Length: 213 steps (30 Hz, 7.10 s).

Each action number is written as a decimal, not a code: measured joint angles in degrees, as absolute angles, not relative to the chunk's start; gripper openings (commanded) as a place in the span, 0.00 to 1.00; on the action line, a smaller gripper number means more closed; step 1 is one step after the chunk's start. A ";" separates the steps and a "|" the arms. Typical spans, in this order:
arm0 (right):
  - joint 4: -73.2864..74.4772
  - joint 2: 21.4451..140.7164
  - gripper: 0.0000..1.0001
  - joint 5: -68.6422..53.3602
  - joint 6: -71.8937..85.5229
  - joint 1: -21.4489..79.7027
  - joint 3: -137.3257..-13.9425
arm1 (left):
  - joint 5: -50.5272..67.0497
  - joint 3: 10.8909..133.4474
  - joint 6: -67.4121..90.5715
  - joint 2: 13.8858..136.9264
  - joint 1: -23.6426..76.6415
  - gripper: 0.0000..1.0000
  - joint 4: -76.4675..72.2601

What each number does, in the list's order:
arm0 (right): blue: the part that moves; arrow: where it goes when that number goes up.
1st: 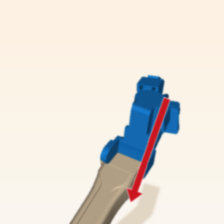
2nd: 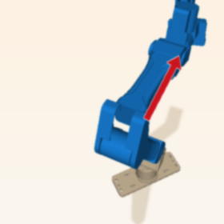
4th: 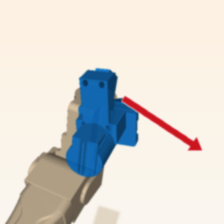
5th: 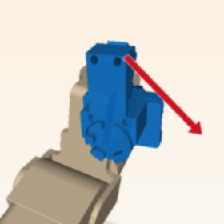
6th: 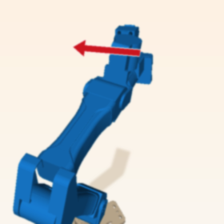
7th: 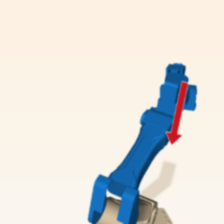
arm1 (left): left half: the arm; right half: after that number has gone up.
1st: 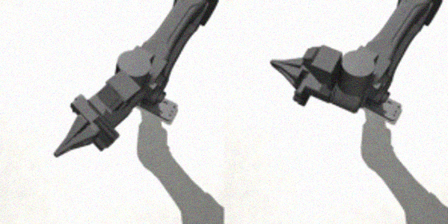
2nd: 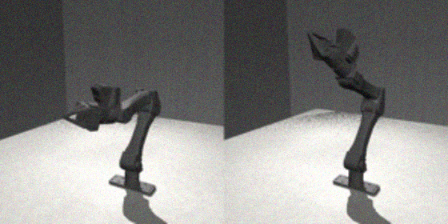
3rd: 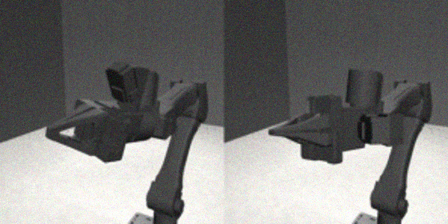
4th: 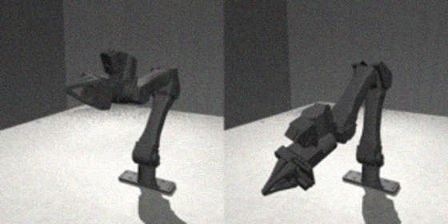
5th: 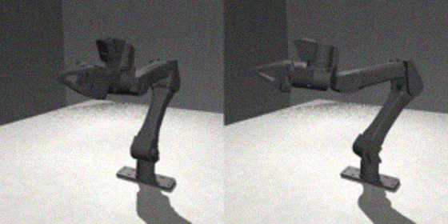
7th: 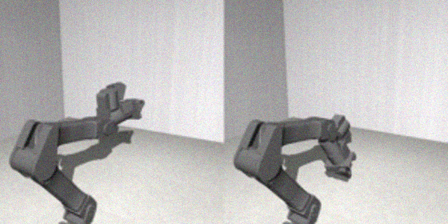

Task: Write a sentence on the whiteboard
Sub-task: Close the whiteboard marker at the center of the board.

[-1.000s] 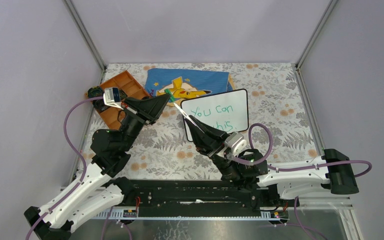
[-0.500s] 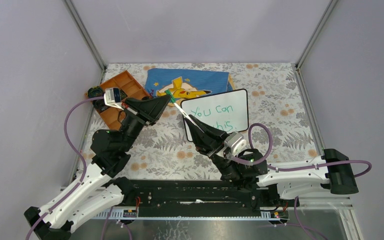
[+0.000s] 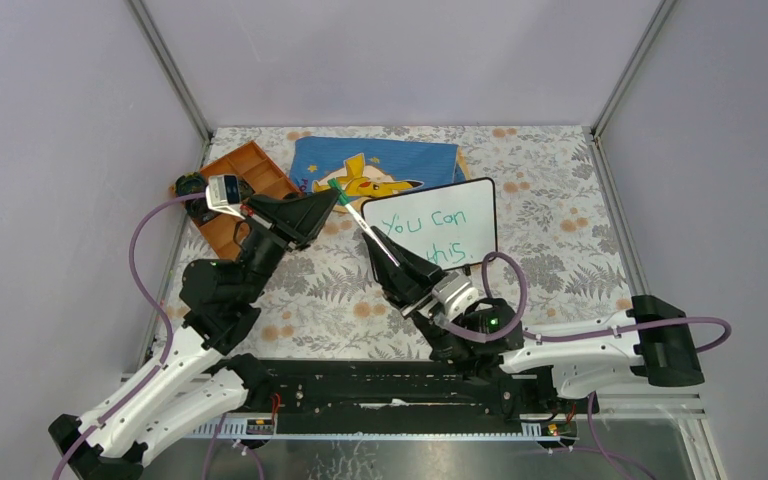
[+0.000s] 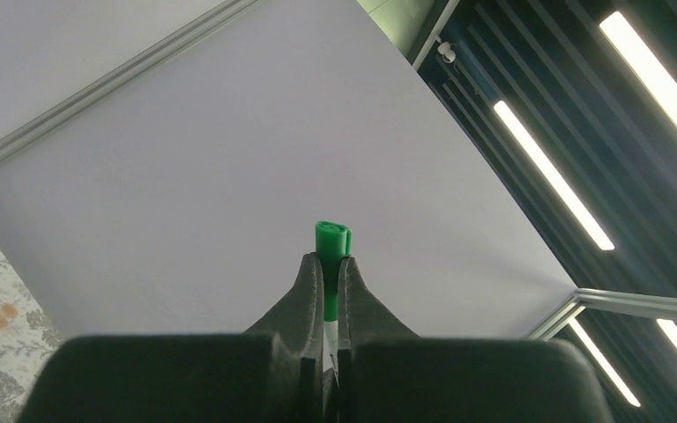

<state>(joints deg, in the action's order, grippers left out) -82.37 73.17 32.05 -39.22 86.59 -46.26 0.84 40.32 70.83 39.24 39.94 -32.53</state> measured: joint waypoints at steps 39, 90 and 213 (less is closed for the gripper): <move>-93.25 82.00 0.00 22.90 -68.05 85.93 -52.07 | 6.11 45.15 77.47 47.03 39.27 0.00 -42.57; -91.50 82.61 0.00 18.74 -63.37 85.93 -53.30 | 7.22 49.30 70.11 45.21 39.59 0.64 -34.22; -84.03 72.73 0.00 19.25 -55.46 82.39 -46.96 | -5.69 51.09 60.73 44.95 51.37 0.49 -22.26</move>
